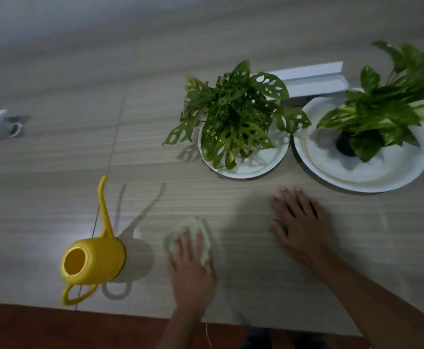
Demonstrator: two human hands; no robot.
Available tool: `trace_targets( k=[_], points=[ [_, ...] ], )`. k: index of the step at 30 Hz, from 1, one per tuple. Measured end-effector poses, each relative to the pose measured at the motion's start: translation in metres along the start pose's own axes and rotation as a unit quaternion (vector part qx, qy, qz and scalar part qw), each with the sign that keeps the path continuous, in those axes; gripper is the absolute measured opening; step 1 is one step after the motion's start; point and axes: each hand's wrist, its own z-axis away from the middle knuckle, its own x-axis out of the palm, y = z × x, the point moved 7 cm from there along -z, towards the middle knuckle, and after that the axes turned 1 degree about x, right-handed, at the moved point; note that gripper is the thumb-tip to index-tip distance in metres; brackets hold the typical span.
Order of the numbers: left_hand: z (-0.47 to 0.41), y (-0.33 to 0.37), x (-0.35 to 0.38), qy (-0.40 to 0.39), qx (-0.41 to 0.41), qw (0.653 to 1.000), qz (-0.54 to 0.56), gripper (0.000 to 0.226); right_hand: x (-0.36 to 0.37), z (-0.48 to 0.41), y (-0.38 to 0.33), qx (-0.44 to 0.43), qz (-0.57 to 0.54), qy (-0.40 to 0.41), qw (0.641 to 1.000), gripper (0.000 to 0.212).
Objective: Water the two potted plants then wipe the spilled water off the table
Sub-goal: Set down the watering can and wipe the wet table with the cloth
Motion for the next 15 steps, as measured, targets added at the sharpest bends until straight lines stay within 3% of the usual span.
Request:
trace_targets(
  k=[3, 4, 5, 7, 10, 13, 15],
  points=[
    [-0.031, 0.071, 0.016, -0.03, 0.184, 0.982, -0.009, 0.081, 0.004, 0.0, 0.002, 0.006, 0.012, 0.008, 1.0, 0.062],
    [-0.063, 0.073, 0.009, -0.044, 0.199, 0.979, -0.024, 0.078, 0.004, 0.0, 0.003, 0.004, 0.025, 0.009, 1.0, 0.062],
    [-0.09, 0.061, 0.001, -0.062, 0.178, 0.981, -0.044, 0.074, 0.005, 0.0, 0.002, 0.001, 0.037, 0.007, 0.999, 0.062],
    [-0.116, 0.008, -0.02, -0.021, 0.06, 0.997, -0.035, 0.068, 0.004, 0.001, 0.002, -0.005, 0.044, 0.007, 0.999, 0.061],
    [-0.066, -0.029, -0.026, 0.026, -0.026, 0.999, -0.005, 0.067, -0.002, 0.002, 0.001, 0.004, 0.031, 0.005, 0.999, 0.061],
    [0.015, 0.024, 0.01, -0.02, 0.071, 0.997, -0.027, 0.077, -0.007, 0.003, 0.002, 0.01, -0.009, -0.002, 1.0, 0.058],
    [0.042, 0.091, 0.037, -0.079, 0.172, 0.982, -0.018, 0.083, -0.019, 0.005, 0.013, 0.038, -0.098, 0.027, 0.994, 0.055]
  ],
)
